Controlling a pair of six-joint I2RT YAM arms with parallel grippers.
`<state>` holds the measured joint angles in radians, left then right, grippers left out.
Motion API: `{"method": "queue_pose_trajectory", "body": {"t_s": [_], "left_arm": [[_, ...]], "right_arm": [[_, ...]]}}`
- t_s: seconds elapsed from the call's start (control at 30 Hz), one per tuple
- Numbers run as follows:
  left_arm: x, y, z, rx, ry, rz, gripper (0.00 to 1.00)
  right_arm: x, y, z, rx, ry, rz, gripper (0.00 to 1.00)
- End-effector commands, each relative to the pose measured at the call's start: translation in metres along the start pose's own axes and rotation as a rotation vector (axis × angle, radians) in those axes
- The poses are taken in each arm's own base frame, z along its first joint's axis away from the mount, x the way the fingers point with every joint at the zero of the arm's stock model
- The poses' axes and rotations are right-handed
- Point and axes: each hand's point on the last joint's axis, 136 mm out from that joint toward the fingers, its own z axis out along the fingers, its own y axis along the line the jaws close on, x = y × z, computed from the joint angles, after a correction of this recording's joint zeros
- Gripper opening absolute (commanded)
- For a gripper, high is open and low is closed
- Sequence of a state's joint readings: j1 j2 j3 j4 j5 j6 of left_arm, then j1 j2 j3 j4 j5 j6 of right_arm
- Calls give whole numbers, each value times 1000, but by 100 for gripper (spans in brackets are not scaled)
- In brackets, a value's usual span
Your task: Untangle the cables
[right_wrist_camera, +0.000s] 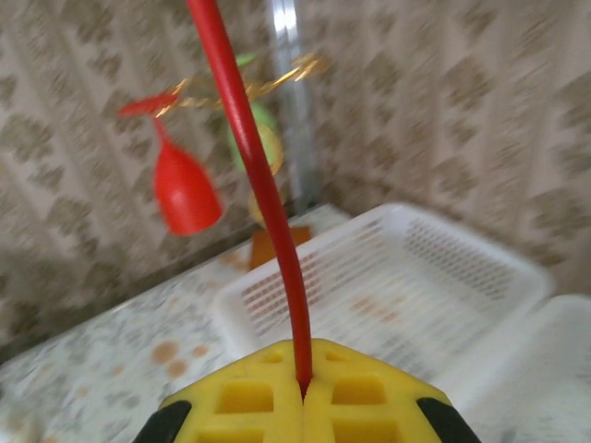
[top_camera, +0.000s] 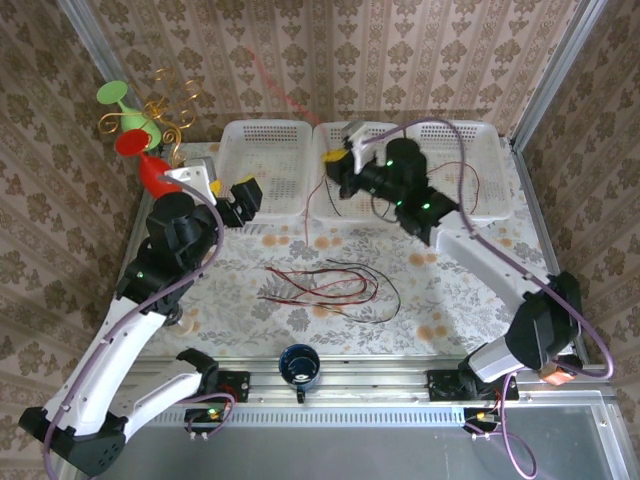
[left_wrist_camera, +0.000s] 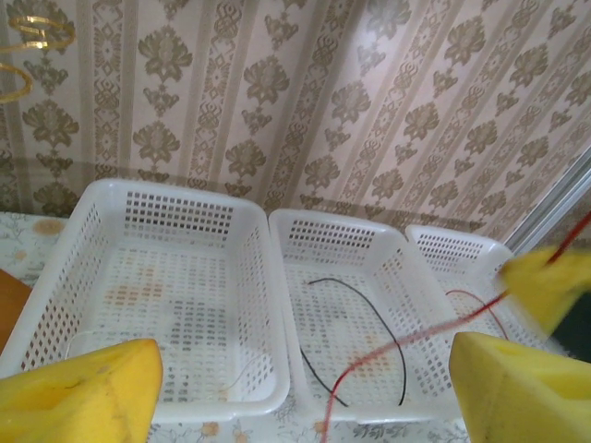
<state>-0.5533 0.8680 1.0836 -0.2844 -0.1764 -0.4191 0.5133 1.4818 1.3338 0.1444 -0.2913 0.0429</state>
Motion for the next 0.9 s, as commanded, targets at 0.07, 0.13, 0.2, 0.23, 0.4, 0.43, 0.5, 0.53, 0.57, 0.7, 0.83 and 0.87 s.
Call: {"method": "queue_pose_trajectory", "body": {"t_s": [0.07,0.13,0.2,0.23,0.4,0.43,0.5,0.53,0.57,0.7,0.83,0.87], "left_arm": [[13,-4,10,37,33,-24,82],[19,-3,12,37,46,-27,82],[23,-2,14,34,52,-30,82],[23,-2,14,35,51,-32,82],[27,-2,17,35,60,-36,82],[28,-1,17,34,63,-36,82],[28,-1,16,31,65,-35,82],[28,0,15,29,64,-35,82],[28,1,14,26,64,-34,82],[30,4,9,15,65,-34,82],[34,7,7,10,67,-47,81],[36,7,7,10,72,-49,81]], "right_arm": [[-49,-81,-60,277,-53,-38,0],[-69,-109,-88,383,-106,-55,0],[-78,-138,-108,491,-133,-73,0],[-80,-153,-118,543,-143,-80,0],[-70,-222,-150,728,-157,-66,0],[-59,-239,-151,749,-153,-43,0],[-38,-266,-156,787,-153,9,0],[-24,-278,-156,810,-134,22,0],[-11,-287,-154,830,-100,26,0],[49,-317,-153,931,63,88,0],[108,-335,-160,1027,264,170,0],[121,-335,-159,1021,308,186,0]]}}
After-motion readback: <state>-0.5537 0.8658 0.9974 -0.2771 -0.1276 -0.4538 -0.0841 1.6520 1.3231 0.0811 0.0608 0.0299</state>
